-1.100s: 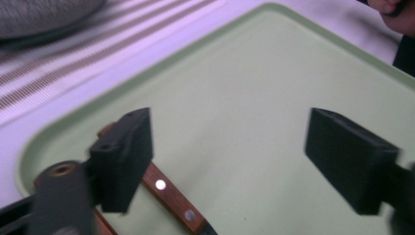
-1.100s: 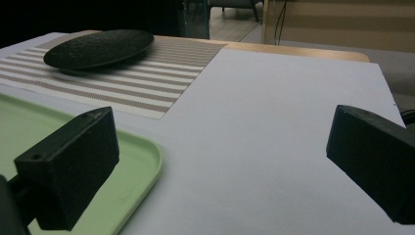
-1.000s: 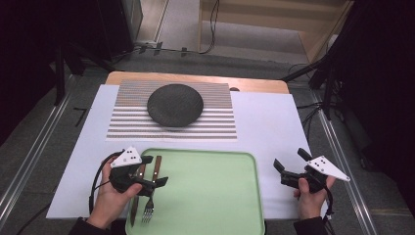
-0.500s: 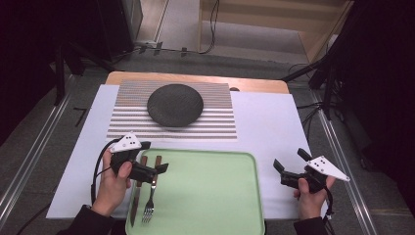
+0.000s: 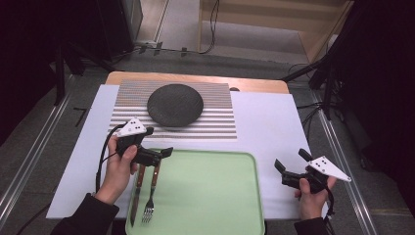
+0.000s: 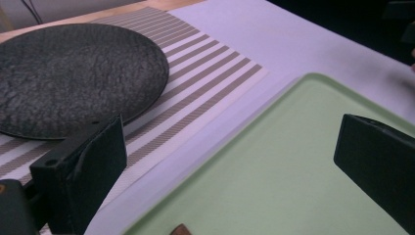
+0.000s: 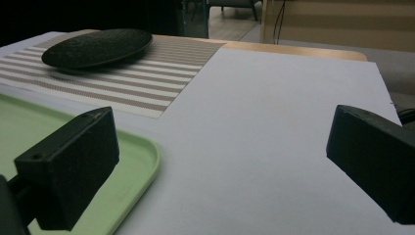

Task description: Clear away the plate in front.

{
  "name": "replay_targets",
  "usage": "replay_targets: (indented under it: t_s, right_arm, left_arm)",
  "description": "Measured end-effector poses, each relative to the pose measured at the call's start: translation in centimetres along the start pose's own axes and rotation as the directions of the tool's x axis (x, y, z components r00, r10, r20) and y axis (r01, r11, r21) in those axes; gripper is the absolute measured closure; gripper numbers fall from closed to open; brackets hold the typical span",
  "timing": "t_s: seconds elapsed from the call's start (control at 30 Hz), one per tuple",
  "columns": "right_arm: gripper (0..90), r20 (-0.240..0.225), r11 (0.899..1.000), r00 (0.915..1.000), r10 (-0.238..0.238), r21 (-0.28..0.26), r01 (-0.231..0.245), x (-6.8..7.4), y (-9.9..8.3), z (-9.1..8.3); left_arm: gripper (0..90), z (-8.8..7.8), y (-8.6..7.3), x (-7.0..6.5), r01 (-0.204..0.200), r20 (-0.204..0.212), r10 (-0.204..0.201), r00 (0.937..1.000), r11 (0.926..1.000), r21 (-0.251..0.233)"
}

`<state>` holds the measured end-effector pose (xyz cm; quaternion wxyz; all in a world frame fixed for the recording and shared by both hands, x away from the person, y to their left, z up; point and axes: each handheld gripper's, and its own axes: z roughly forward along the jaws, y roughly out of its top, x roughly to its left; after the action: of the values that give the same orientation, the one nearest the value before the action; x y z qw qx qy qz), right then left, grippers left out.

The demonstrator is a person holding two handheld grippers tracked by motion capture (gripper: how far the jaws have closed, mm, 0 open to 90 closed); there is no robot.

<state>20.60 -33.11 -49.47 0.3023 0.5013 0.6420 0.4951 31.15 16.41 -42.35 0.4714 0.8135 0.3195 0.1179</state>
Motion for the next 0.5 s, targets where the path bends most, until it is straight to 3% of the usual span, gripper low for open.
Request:
replay_targets:
  t_s: [0.13,0.2,0.33,0.5]
  right_arm:
    - [0.0,-0.001,1.0,1.0,0.0,0.0,0.0,0.0,0.0,0.0]
    - [0.0,-0.002,1.0,1.0,0.004,-0.001,-0.004,0.0,0.0,0.0]
    - [0.0,-0.003,1.0,1.0,0.002,0.003,-0.002,0.0,0.0,0.0]
    - [0.0,-0.002,1.0,1.0,0.004,0.006,-0.004,0.1,0.0,0.1]
  left_arm:
    - [0.0,0.4,0.2,0.8,-0.019,-0.003,0.019,0.9998,0.9997,0.017]
    - [0.0,0.7,0.4,1.1,-0.008,0.025,0.007,0.9997,0.9997,0.023]
    - [0.0,1.3,0.8,1.8,-0.004,0.033,0.003,0.9995,0.9997,0.024]
    - [0.0,2.4,1.2,2.6,-0.018,-0.011,0.019,0.9998,0.9982,0.057]
